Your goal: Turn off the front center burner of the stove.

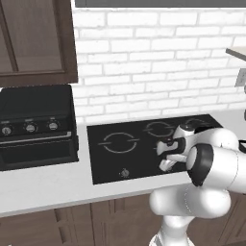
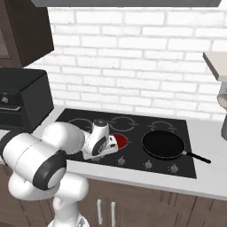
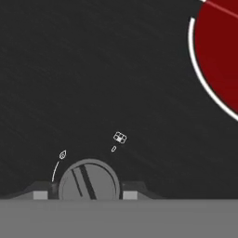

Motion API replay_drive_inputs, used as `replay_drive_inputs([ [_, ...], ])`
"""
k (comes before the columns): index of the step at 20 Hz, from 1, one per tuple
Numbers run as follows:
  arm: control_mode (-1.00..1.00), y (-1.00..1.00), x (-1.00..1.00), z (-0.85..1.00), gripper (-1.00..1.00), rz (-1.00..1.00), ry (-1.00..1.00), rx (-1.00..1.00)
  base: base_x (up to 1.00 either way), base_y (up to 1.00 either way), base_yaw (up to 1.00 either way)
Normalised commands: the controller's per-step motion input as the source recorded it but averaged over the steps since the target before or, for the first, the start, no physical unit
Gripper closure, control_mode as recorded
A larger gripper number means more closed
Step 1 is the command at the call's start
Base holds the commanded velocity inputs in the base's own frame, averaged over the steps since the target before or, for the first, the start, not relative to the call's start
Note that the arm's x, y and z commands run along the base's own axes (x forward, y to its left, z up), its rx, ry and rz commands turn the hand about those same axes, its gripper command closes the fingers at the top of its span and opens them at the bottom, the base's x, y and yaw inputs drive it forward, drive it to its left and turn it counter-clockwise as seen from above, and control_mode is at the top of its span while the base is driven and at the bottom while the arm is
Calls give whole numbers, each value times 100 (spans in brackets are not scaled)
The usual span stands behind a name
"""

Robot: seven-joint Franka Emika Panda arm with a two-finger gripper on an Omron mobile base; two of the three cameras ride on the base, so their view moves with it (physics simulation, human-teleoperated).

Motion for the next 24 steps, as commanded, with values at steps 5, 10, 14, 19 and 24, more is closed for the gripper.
replay_drive_inputs([
  [5, -100, 11, 0, -25, 100, -25, 0, 0, 0, 0, 0],
  [10, -100, 1, 0, -29, 100, -27, 0, 0, 0, 0, 0],
  [14, -100, 0, 0, -35, 100, -29, 0, 0, 0, 0, 0],
  [19, -100, 0, -4, -36, 100, -31, 0, 1, 0, 0, 0],
  [24, -100, 0, -8, -31, 100, -32, 0, 0, 0, 0, 0],
])
